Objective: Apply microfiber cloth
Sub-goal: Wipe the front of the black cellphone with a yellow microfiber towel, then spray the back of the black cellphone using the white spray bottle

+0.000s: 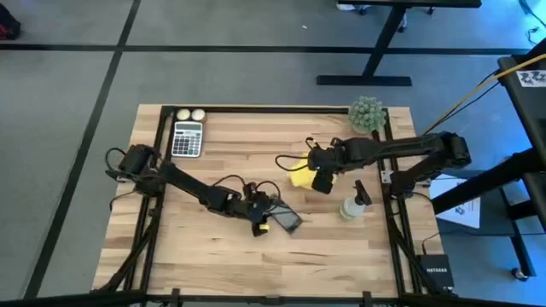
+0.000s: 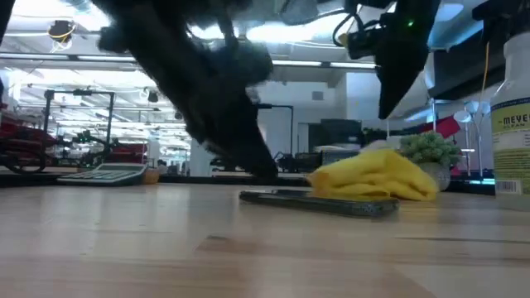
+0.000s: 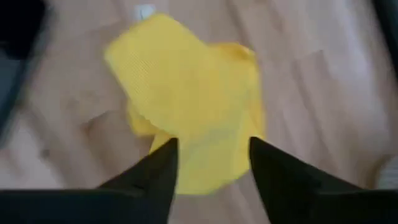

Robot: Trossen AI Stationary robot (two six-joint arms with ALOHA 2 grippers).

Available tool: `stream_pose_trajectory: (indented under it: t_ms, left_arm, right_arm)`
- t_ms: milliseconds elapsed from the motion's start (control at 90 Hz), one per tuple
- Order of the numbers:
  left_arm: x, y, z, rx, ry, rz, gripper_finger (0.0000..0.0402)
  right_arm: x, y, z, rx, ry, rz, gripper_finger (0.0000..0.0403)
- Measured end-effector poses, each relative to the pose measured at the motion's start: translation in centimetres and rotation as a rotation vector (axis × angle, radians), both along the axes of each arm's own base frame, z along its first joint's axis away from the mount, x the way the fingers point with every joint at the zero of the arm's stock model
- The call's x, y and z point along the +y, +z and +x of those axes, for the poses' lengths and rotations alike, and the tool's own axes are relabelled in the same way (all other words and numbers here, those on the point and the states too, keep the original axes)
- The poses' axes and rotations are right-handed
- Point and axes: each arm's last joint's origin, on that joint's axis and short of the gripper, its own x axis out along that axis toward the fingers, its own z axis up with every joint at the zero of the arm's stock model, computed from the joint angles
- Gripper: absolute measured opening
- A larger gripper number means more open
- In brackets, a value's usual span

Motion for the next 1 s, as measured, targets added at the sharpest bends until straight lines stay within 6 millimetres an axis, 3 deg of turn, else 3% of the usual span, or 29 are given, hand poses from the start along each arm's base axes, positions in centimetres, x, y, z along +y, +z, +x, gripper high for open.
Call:
stream_pose_trajectory:
  t_ms: [133,289,422,644,778,1000]
  left_arm:
    - [-0.7,0.1,-0.4,0.011,-0.014,0.021,0.0191]
    - [-0.9,0.0,-0.5,0.017,-0.019,0.030,0.0191]
    - [-1.0,-0.4,-0.4,0.027,-0.015,0.028,0.0191]
    - [-1.4,-1.2,-0.2,0.035,-0.027,0.021,0.0191]
    - [-1.7,-2.8,0.5,0.042,-0.092,-0.061,0.0191]
    - [-1.2,-3.7,1.0,0.053,-0.083,-0.074,0.0191]
  right_arm:
    - [0.2,0.9,-0.9,-0.024,-0.039,0.035,0.0272]
    - [2.0,0.5,0.9,-0.231,0.040,0.189,0.0297]
    - [2.9,-2.8,2.7,-0.319,0.079,0.305,0.0300]
    - [3.0,-8.5,3.4,-0.298,0.009,0.376,0.0301]
    - [3.0,-9.9,3.5,-0.273,0.001,0.378,0.0301]
    - [3.2,-11.9,3.9,-0.289,0.005,0.419,0.0301]
